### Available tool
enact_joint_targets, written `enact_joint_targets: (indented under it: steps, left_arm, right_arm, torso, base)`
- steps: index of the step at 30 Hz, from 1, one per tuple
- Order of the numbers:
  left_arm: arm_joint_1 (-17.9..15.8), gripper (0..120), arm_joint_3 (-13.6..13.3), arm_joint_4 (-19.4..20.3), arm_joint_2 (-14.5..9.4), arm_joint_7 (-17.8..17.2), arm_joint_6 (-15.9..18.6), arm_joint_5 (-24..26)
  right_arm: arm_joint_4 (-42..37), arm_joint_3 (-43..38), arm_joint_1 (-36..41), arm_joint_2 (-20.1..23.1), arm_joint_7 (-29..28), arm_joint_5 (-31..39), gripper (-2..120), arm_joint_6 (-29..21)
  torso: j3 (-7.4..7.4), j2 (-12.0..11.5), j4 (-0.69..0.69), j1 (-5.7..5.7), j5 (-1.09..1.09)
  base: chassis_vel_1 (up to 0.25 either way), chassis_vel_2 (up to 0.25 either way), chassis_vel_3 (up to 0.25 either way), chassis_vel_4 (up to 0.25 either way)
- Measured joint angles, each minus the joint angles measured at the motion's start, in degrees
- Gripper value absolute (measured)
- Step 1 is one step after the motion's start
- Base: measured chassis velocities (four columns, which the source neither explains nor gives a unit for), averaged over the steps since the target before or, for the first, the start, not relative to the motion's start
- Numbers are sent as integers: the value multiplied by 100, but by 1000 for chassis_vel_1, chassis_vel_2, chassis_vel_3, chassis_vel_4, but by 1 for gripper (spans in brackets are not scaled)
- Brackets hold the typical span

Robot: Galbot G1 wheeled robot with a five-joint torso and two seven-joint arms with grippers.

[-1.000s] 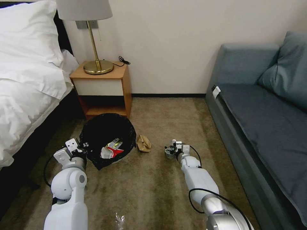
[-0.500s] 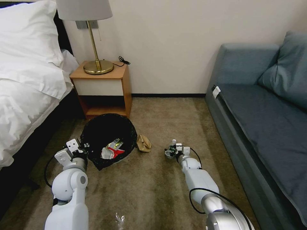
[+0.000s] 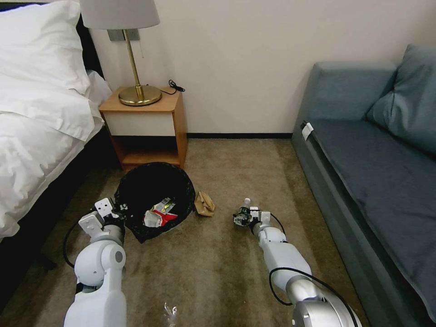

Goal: Pick up the trash bin, then pick up the garbage on the floor and place it into the trash bin.

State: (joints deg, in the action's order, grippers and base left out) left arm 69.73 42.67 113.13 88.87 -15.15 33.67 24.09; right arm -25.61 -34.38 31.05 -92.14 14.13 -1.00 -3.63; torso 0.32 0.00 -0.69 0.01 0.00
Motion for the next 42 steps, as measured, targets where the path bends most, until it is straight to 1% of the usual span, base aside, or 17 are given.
enact_joint_targets:
  steps: [10, 30, 31, 33, 34, 35, 36, 38, 39, 41, 42]
  left_arm:
    - [37, 3, -8, 41, -1, 3, 1, -22]
    - [97, 3, -18, 109, -5, 18, 4, -37]
    - [106, 3, -19, 120, -5, 20, 4, -37]
    - [111, 3, -19, 128, -6, 21, 4, -37]
    - [119, 3, -19, 138, -7, 22, 4, -37]
    - [124, 3, -18, 142, -9, 22, 4, -37]
    - [124, 3, -18, 142, -9, 22, 4, -37]
    - [137, 3, -18, 152, -10, 25, 3, -37]
    - [137, 3, -18, 152, -10, 25, 3, -37]
    - [150, 3, -18, 161, -10, 27, 2, -37]
    - [150, 3, -18, 161, -10, 27, 2, -37]
  right_arm:
    - [166, -162, -60, 0, 54, -121, 100, 47]
    - [231, -278, -71, 0, 83, -256, 100, 99]
    - [240, -290, -71, 0, 83, -265, 93, 112]
    - [244, -295, -71, 1, 83, -269, 92, 118]
    - [249, -304, -71, 0, 83, -280, 84, 127]
    - [252, -310, -69, 0, 83, -291, 79, 137]
    - [252, -310, -69, 0, 83, -291, 79, 137]
    - [255, -320, -64, 0, 83, -304, 71, 151]
    - [255, -320, -64, 0, 83, -304, 71, 151]
    - [256, -328, -56, 0, 84, -319, 60, 156]
    - [256, -328, -56, 0, 84, -319, 60, 156]
  torso:
    - [0, 0, 0, 0, 0]
    - [0, -1, 0, 0, 0]
    - [0, -1, 0, 0, 0]
    - [0, -1, 0, 0, 0]
    - [0, -1, 0, 0, 0]
    - [0, -1, 0, 0, 0]
    - [0, -1, 0, 0, 0]
    - [0, -1, 0, 0, 0]
    - [0, -1, 0, 0, 0]
    - [0, -1, 0, 0, 0]
    - [0, -1, 0, 0, 0]
  base:
    - [0, 0, 0, 0]
    - [0, 0, 0, 0]
    - [0, 0, 0, 0]
    - [0, 0, 0, 0]
    - [0, 0, 0, 0]
    - [0, 0, 0, 0]
    - [0, 0, 0, 0]
    - [0, 0, 0, 0]
    - [0, 0, 0, 0]
    - [0, 0, 0, 0]
    - [0, 0, 0, 0]
